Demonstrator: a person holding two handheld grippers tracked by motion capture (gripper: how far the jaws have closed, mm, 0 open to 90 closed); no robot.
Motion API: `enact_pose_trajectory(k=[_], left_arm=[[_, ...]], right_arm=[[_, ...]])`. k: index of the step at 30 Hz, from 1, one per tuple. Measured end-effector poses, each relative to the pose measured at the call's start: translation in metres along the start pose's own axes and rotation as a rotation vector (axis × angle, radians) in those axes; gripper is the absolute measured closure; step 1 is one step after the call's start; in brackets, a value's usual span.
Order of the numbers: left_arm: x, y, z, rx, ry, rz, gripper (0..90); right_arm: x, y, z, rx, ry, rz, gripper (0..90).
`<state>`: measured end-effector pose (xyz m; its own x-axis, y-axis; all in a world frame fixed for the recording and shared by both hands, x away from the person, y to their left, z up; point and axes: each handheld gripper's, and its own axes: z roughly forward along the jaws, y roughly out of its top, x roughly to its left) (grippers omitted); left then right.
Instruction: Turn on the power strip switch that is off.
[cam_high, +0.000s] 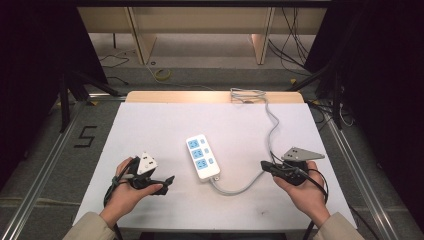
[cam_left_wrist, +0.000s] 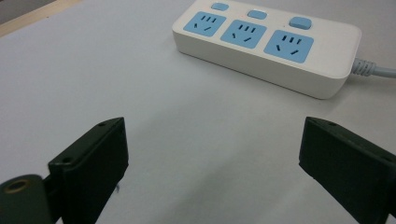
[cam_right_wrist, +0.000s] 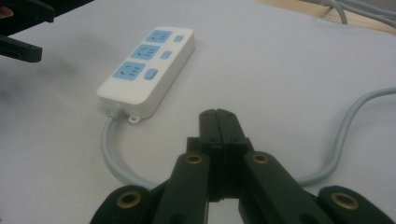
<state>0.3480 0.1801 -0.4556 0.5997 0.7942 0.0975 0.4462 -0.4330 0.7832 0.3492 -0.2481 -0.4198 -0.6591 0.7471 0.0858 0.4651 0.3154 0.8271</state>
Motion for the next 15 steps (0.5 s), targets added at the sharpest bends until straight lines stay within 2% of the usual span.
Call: enact_pose_trajectory(k=[15], left_arm=[[-0.0004, -0.0002, 0.0001, 0.001, -0.003, 0.010, 8.3]], right_arm=[[0.0023, 0.0109, 0.0049, 0.007, 0.002, 0.003, 90.0]])
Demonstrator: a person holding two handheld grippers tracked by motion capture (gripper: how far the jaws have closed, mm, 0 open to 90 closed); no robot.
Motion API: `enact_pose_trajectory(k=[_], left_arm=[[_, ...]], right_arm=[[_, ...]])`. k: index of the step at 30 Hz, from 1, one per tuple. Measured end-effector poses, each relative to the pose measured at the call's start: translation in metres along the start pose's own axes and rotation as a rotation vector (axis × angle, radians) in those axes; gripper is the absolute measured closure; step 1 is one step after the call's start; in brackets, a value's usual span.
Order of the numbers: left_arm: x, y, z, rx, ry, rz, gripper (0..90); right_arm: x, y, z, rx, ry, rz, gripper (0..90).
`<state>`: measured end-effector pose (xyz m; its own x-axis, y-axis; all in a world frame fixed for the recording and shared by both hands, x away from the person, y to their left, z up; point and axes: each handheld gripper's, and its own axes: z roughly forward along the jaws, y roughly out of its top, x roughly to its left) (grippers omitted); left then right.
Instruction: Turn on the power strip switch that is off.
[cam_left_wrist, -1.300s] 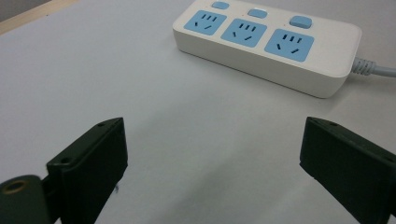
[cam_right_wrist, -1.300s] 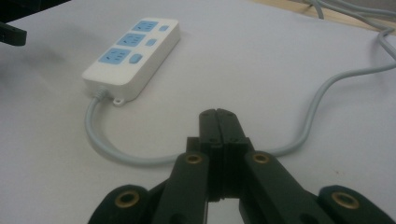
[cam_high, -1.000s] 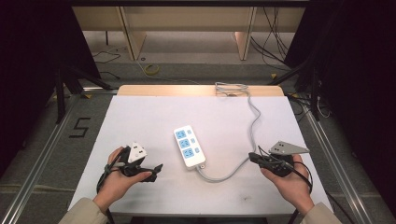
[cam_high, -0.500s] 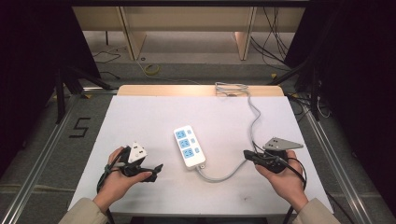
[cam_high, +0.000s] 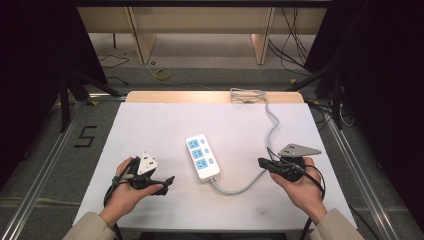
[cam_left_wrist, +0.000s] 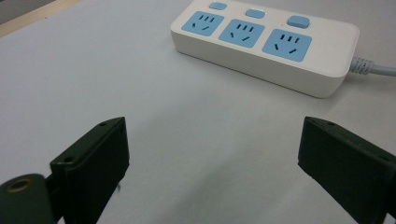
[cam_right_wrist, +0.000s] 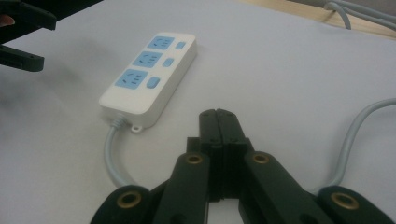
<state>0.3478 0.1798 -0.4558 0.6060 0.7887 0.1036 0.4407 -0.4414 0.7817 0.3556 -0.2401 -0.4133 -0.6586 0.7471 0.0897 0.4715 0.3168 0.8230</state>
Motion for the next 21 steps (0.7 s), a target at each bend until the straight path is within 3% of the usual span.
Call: enact_pose_trajectory(k=[21], left_arm=[[0.000, 0.000, 0.000, 0.007, -0.002, 0.005, 8.3]], right_arm=[[0.011, 0.017, 0.013, 0.018, 0.008, -0.024, 90.0]])
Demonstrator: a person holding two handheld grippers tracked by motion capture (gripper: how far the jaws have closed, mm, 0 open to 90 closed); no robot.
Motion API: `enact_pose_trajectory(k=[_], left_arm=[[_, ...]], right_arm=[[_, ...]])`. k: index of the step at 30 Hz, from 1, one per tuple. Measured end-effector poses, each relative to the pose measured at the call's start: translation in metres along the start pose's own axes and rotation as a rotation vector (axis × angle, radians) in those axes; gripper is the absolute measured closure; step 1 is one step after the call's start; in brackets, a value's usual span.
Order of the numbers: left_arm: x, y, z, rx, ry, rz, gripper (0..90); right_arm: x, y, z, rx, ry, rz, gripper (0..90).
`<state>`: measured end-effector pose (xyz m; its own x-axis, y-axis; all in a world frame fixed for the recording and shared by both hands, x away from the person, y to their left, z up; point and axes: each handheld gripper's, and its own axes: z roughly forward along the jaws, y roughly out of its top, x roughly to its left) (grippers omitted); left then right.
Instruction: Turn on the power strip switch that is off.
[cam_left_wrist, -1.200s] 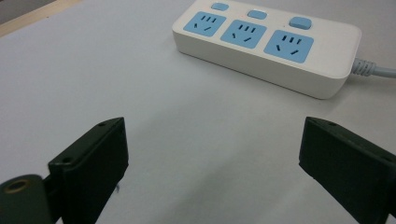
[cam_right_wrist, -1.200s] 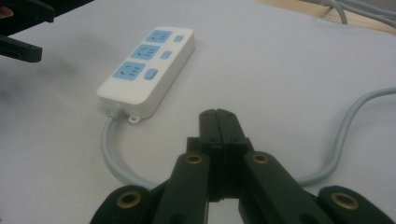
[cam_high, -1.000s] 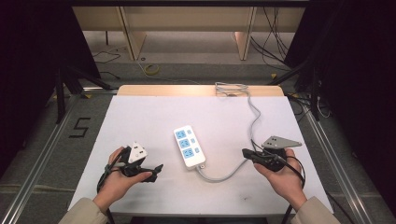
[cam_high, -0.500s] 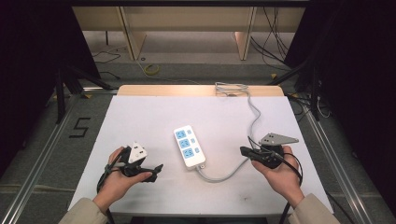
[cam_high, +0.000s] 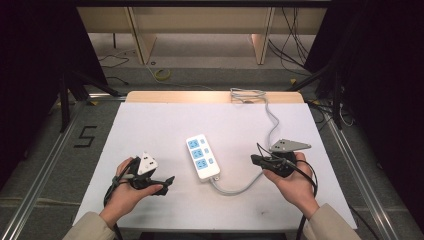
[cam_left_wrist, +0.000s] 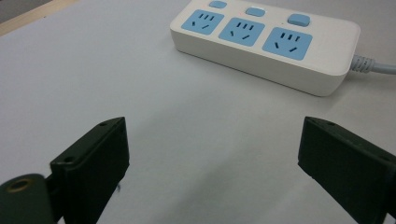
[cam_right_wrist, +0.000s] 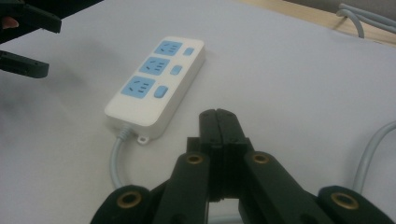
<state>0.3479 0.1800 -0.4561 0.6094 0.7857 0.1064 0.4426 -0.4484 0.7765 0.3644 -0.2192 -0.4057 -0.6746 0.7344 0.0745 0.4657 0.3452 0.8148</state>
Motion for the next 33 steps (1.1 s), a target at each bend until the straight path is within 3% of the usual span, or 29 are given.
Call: enact_pose_trajectory(k=[33], left_arm=[[0.000, 0.000, 0.001, 0.001, -0.002, 0.000, 8.5]], right_arm=[[0.014, 0.023, 0.021, 0.017, 0.025, -0.021, 90.0]])
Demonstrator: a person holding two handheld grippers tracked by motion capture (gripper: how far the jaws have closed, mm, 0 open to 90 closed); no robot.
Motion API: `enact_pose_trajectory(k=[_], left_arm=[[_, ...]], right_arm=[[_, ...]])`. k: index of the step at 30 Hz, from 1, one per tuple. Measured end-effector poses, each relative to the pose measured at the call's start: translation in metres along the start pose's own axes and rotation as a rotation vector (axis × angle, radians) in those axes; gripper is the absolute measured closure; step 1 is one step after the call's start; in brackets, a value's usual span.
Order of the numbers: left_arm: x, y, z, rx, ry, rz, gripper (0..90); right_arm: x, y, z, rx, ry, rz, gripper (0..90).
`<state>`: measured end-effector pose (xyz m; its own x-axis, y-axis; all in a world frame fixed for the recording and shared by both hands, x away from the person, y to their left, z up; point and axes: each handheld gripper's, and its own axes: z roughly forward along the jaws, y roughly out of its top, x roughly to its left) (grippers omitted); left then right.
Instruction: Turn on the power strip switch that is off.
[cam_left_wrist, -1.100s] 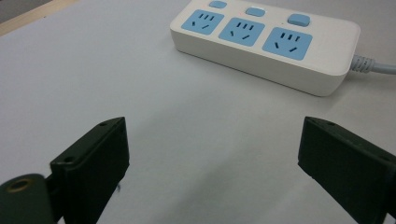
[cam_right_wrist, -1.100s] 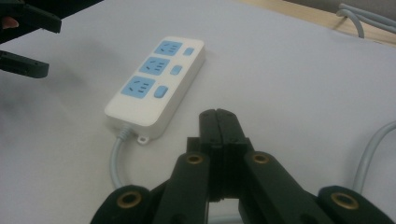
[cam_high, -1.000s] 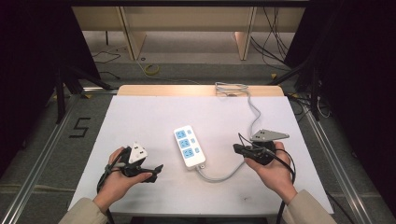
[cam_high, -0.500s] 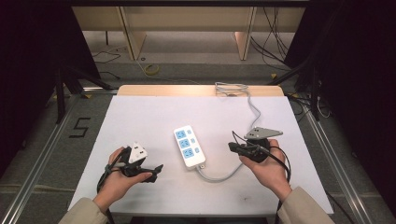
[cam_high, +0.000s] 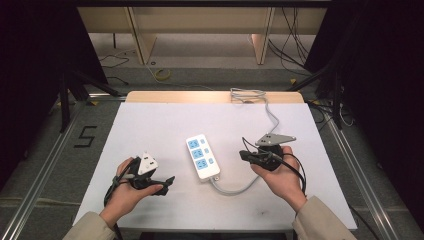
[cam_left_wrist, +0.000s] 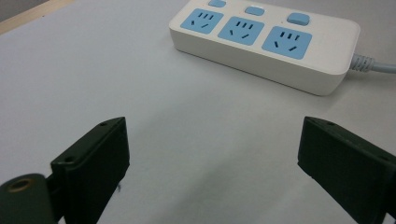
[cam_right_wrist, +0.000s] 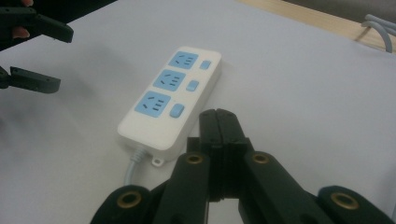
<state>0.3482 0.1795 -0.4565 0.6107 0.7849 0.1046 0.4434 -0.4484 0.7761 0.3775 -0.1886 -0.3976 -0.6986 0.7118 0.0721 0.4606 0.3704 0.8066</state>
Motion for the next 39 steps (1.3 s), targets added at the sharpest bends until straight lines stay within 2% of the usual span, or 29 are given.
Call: enact_pose_trajectory(k=[12, 31, 39], left_arm=[[0.000, 0.000, 0.000, -0.001, -0.006, -0.003, 8.7], [-0.002, 0.001, 0.001, 0.000, -0.007, 0.004, 8.7], [-0.002, 0.001, 0.001, -0.003, -0.009, 0.000, 8.7]], right_arm=[[0.003, 0.005, 0.012, 0.024, 0.010, 0.007, 90.0], [0.015, 0.016, 0.035, 0.052, 0.043, -0.003, 90.0], [0.016, 0.021, 0.039, 0.054, 0.046, -0.005, 90.0]])
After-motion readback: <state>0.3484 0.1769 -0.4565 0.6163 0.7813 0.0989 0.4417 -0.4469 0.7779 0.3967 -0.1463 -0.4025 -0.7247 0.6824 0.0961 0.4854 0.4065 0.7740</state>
